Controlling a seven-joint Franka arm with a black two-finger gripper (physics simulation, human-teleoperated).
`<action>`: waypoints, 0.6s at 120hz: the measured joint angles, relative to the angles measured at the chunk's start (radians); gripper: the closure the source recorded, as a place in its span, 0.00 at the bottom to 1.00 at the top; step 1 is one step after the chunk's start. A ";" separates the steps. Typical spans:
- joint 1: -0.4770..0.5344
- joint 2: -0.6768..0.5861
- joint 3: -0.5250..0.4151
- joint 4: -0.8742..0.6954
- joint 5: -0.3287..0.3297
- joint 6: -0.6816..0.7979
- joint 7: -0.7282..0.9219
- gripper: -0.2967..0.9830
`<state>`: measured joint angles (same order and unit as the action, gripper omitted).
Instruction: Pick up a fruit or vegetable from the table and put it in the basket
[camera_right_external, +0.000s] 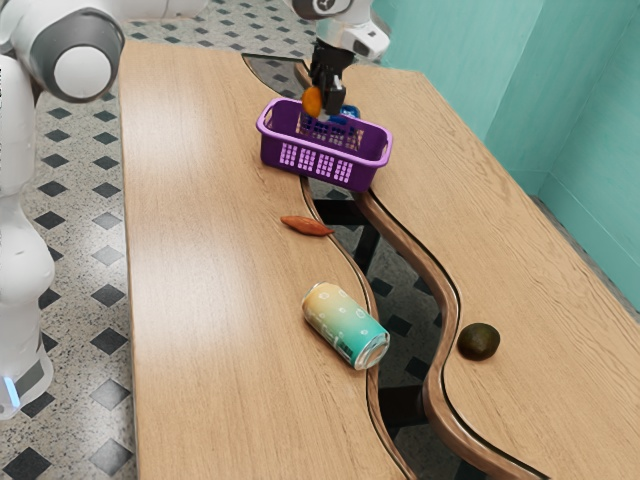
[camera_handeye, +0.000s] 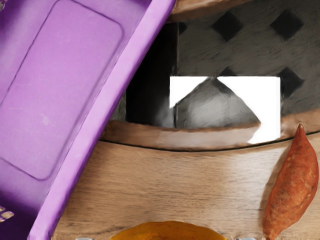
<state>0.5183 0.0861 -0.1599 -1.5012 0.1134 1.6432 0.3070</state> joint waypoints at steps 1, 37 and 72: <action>0.006 0.001 0.000 -0.001 -0.002 -0.001 0.000 0.52; 0.141 0.091 -0.019 0.002 -0.018 -0.012 0.003 0.52; 0.212 0.092 -0.020 0.024 0.015 -0.009 0.019 0.51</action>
<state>0.7301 0.1782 -0.1794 -1.4772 0.1281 1.6341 0.3256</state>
